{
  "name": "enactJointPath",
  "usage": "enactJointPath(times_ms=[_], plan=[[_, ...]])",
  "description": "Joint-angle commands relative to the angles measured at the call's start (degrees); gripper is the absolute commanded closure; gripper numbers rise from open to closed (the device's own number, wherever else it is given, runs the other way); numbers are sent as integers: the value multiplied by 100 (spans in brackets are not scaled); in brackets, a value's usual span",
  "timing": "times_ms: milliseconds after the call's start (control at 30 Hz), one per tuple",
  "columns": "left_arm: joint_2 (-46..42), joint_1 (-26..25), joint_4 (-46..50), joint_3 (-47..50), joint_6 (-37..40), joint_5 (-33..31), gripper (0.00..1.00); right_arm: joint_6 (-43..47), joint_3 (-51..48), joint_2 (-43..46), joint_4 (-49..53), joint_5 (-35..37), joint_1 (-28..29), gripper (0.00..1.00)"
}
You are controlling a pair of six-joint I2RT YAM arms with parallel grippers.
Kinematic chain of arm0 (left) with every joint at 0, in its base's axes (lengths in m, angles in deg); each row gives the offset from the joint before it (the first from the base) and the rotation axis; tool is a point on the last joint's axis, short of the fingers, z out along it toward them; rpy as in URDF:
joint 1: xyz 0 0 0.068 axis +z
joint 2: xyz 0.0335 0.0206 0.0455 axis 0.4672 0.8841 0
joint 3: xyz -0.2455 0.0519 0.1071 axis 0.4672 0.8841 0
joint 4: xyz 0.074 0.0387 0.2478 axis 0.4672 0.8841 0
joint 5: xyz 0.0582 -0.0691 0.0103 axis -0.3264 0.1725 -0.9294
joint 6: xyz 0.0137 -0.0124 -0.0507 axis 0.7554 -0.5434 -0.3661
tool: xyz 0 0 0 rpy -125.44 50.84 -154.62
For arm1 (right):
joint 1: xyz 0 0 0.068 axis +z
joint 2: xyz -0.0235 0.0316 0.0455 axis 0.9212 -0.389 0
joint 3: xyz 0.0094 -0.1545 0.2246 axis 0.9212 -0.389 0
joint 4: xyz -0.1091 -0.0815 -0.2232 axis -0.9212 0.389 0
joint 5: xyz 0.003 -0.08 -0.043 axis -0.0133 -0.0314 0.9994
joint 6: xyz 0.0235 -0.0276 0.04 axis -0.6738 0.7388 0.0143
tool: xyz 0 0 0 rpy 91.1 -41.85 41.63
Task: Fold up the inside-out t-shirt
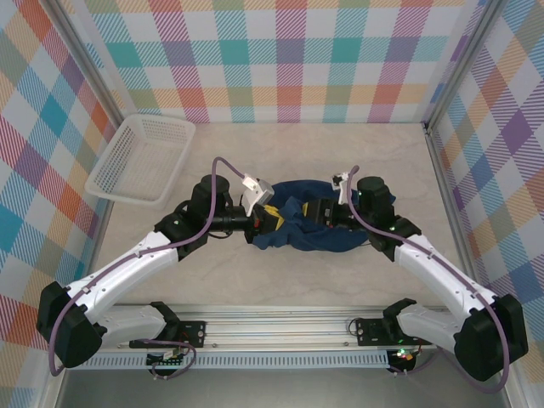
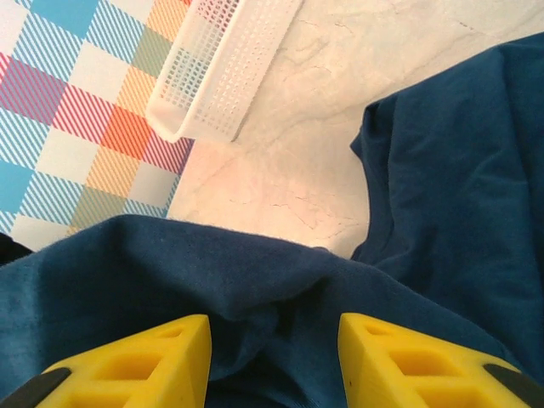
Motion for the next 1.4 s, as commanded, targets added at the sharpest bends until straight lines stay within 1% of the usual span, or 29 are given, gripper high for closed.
enactJointPath(times_ms=[0,100,233,333,367,400,433,467,500,567,667,733,833,967,1000,1033,1100,1167,1267,1367], plan=[[-30,49,-119,39,45,121,100,-242,-55,-161,-312,-320,15,56],[3,49,-103,14,50,136,100,-237,-17,-215,-272,-241,133,54],[23,41,-97,10,54,138,100,-122,107,-402,7,115,417,53],[19,44,-76,15,59,96,100,-143,182,-598,-201,83,539,56],[14,47,-57,28,63,43,100,-156,246,-677,-269,21,572,60],[7,46,-43,38,59,-12,100,-156,298,-719,-296,-12,589,68],[-12,41,-44,53,33,-134,100,-141,354,-740,-322,-36,588,83],[-32,46,-56,80,6,-240,100,-104,382,-693,-294,-1,571,94],[-69,41,-51,115,-34,-382,100,-13,425,-594,-195,59,519,100],[-207,53,-81,242,-177,-803,100,116,408,-153,-1,127,186,100],[-518,131,-298,631,-444,-1175,100,58,104,482,-135,74,-228,100],[-689,185,-394,881,-604,-1391,100,-54,-103,706,-485,-153,-289,100],[-864,243,-509,1189,-735,-1496,100,-216,-356,869,-1025,-391,-294,100],[-854,243,-353,1246,-792,-1672,100,-235,-394,853,-1384,-694,-297,100],[-815,246,-247,1211,-817,-1796,96,-237,-344,803,-1379,-770,-294,100],[-739,244,-102,1117,-813,-1911,89,-239,-297,730,-1357,-860,-289,100],[-557,243,245,878,-725,-2036,72,-262,-217,600,-1358,-1049,-284,100],[-441,230,515,699,-617,-1940,55,-220,-175,526,-1273,-1124,-286,100],[-628,176,521,709,-614,-1979,40,-198,-126,465,-1157,-1192,-286,100],[-994,95,293,795,-732,-2095,30,-259,-102,445,-1157,-1195,-286,100]])
